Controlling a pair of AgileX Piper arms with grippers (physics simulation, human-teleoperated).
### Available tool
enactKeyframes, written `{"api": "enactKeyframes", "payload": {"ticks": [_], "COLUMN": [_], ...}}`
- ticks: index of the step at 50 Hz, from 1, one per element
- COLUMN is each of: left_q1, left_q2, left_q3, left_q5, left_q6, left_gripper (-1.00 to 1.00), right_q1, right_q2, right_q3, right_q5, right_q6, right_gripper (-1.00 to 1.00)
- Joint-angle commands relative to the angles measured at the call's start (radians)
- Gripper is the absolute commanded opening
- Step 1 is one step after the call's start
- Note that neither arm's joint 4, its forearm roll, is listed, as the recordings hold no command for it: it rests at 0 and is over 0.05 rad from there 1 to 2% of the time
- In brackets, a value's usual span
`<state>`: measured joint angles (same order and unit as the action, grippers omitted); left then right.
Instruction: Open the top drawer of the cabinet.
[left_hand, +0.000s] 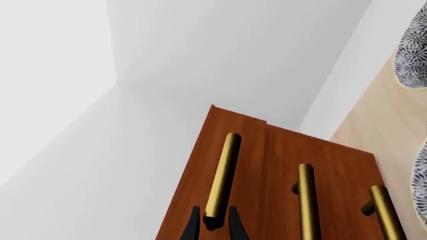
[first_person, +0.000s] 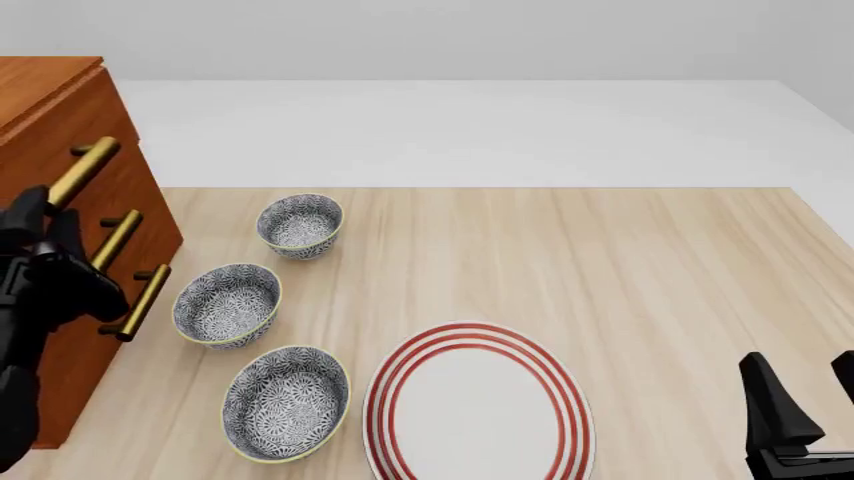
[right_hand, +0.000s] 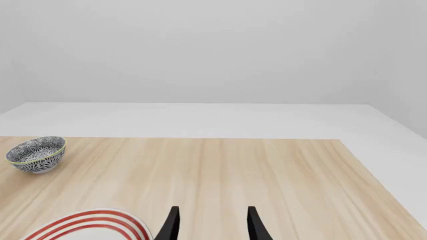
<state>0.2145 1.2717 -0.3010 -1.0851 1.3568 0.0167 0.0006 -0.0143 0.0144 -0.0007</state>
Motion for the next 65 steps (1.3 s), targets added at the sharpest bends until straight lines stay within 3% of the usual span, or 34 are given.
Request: {"api": "enactKeyframes", "payload": {"ticks": [1,65], "left_q1": [-0.007,-0.080], "left_q2": [-0.013,-0.049], "left_q3": [0.005,0.013], "left_q5": [0.004,0.054], "left_q6": [0.016,0.016], "left_gripper": [-1.00,-1.00], "right_q1": [0.000,0.000], "right_q2": [0.000,0.000], "right_q3": [0.000,0.000], "right_q5": [0.000,0.000], "right_q6": [0.000,0.000], "right_gripper": [1.00,1.00]}}
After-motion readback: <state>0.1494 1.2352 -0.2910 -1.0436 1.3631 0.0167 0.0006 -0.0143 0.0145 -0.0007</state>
